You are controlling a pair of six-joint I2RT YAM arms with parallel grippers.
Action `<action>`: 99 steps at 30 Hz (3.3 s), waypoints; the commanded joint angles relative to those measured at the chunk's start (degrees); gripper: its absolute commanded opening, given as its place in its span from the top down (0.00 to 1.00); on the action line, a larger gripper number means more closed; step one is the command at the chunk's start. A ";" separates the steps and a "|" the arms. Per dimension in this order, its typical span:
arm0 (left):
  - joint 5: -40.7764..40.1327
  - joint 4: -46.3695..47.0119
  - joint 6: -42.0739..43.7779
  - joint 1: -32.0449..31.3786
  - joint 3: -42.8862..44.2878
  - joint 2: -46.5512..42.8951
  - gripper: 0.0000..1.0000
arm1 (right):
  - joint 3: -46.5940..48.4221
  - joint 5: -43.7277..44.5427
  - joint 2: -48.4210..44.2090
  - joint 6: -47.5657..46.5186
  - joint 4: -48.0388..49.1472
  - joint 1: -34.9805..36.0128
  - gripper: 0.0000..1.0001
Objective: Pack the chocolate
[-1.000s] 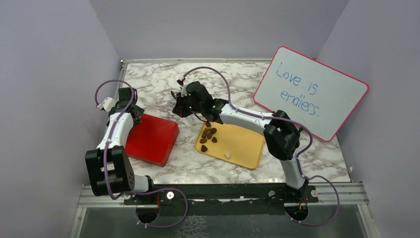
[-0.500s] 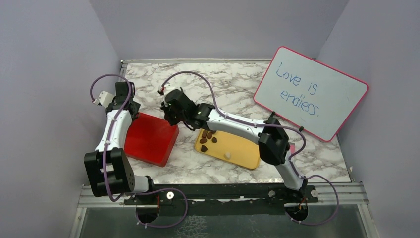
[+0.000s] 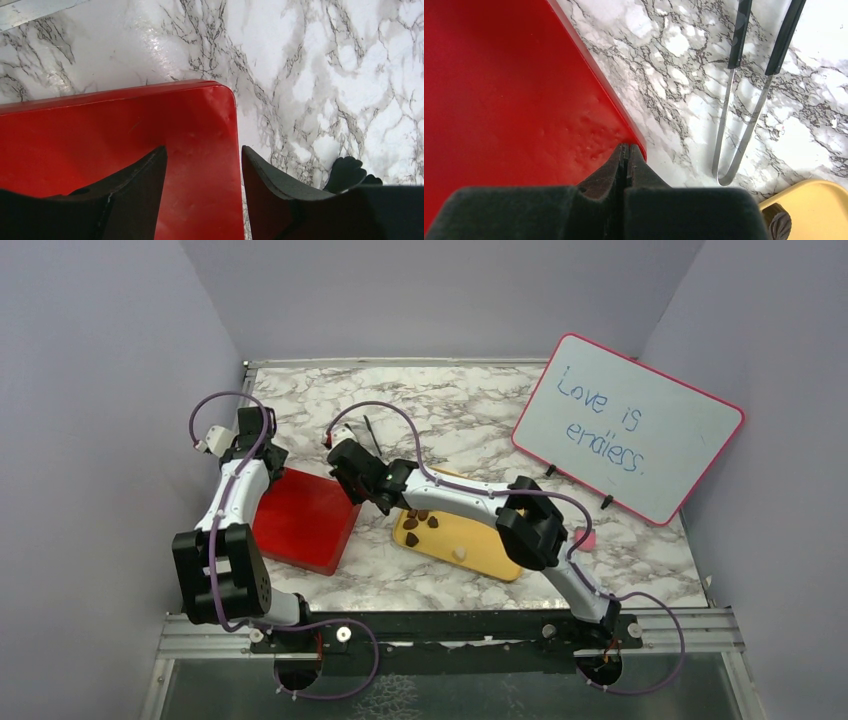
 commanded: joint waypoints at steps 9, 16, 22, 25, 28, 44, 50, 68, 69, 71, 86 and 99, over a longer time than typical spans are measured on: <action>-2.99 0.82 -3.27 0.14 5.91 -3.51 0.91 | -3.04 -2.32 -1.33 0.00 0.76 0.34 0.99; -2.73 0.27 -2.60 0.19 6.26 3.04 1.00 | -3.26 -4.74 -1.18 0.14 1.57 0.34 0.99; -5.51 0.43 -0.97 0.75 4.22 12.00 1.00 | -3.63 -6.07 -1.07 0.52 1.73 0.34 0.99; -1.28 -2.34 -1.07 2.56 6.59 15.66 1.00 | -3.76 -6.56 -1.07 1.08 1.61 0.34 0.99; -0.89 -4.18 -1.03 2.96 8.97 15.62 1.00 | -4.17 -6.44 -1.60 1.25 1.85 0.34 0.99; -4.99 -5.21 -2.95 3.42 11.28 11.20 1.00 | -6.51 -10.23 -10.09 2.21 9.00 0.34 0.99; -3.49 -9.16 -4.65 4.18 9.59 22.30 1.00 | -15.80 -10.68 -15.55 3.20 15.04 0.34 0.99; -0.48 -15.73 -10.27 3.13 20.35 11.23 1.00 | -27.85 -11.66 -23.17 3.49 21.42 0.30 0.99; 1.10 -15.69 -10.91 2.92 19.35 10.78 1.00 | -28.21 -11.62 -23.41 3.40 21.74 0.34 0.99; 3.60 -15.17 -12.48 2.36 17.62 10.41 1.00 | -28.33 -11.83 -23.19 3.25 21.75 0.34 0.99; 1.07 -8.61 -11.03 1.09 12.26 19.93 1.00 | -28.48 -10.78 -22.77 2.73 21.03 0.29 0.99; -4.24 -13.40 -6.12 0.06 19.91 5.64 0.51 | -29.68 -14.78 -22.53 8.31 21.43 0.34 0.89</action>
